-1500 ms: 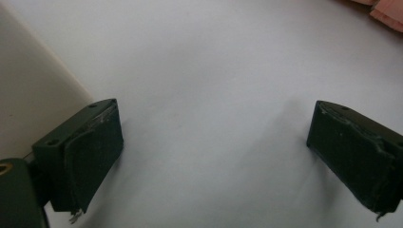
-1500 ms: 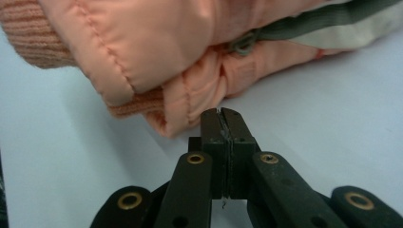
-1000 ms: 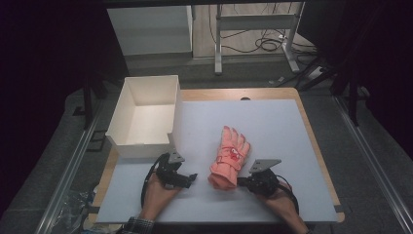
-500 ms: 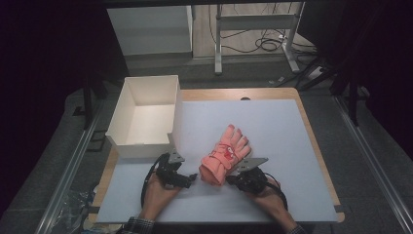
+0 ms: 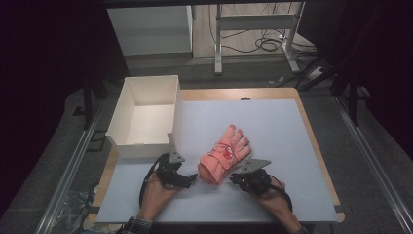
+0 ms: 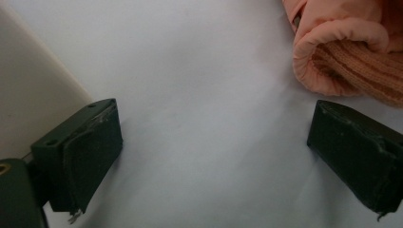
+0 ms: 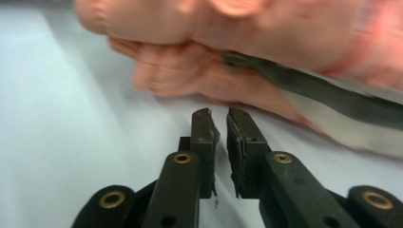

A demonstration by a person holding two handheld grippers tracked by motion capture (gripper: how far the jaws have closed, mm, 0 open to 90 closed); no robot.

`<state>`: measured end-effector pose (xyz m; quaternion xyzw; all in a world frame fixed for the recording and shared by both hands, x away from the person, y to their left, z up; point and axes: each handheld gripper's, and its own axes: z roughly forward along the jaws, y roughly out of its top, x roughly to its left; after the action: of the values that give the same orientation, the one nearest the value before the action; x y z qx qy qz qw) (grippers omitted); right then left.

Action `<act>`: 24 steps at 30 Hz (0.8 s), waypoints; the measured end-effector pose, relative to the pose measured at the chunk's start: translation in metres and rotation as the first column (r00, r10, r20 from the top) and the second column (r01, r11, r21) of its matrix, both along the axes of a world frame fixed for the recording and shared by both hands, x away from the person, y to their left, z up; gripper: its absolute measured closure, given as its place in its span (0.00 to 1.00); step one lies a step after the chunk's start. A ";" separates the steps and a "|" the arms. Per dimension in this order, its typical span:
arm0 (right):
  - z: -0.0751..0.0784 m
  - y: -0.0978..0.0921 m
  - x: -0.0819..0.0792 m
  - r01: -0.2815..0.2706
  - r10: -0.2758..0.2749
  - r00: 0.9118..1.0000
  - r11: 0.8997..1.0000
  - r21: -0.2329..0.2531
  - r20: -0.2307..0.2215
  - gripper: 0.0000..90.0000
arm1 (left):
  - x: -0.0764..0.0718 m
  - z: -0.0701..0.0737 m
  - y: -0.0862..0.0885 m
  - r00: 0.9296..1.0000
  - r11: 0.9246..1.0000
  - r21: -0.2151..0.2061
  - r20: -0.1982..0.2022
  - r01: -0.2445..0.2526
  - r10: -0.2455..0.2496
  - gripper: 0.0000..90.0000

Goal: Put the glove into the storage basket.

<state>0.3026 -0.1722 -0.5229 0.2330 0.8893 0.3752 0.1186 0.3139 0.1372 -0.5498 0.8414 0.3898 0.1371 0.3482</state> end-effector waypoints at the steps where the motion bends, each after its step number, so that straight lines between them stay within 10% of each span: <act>1: 0.001 -0.013 0.003 0.039 -0.039 0.999 0.999 0.006 0.006 0.82 | 0.000 0.000 0.000 1.000 1.000 0.001 -0.001 0.000 0.000 0.05; 10: 0.006 -0.061 0.017 0.213 -0.214 0.976 0.976 0.033 0.042 0.58 | 0.000 0.000 0.000 1.000 1.000 -0.001 0.003 0.001 -0.001 0.05; 20: -0.005 -0.100 0.034 0.382 -0.383 0.923 0.924 0.034 0.028 0.32 | 0.001 0.000 0.001 1.000 1.000 -0.009 -0.010 0.006 -0.007 0.03; 24: -0.006 -0.100 0.037 0.393 -0.393 0.920 0.919 0.017 -0.001 0.27 | 0.001 0.002 0.002 1.000 1.000 -0.028 -0.026 0.003 -0.003 0.03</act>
<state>0.3400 -0.2720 -0.5293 0.4072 0.8212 0.3513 0.1907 0.3151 0.1391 -0.5480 0.8387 0.3949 0.1202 0.3552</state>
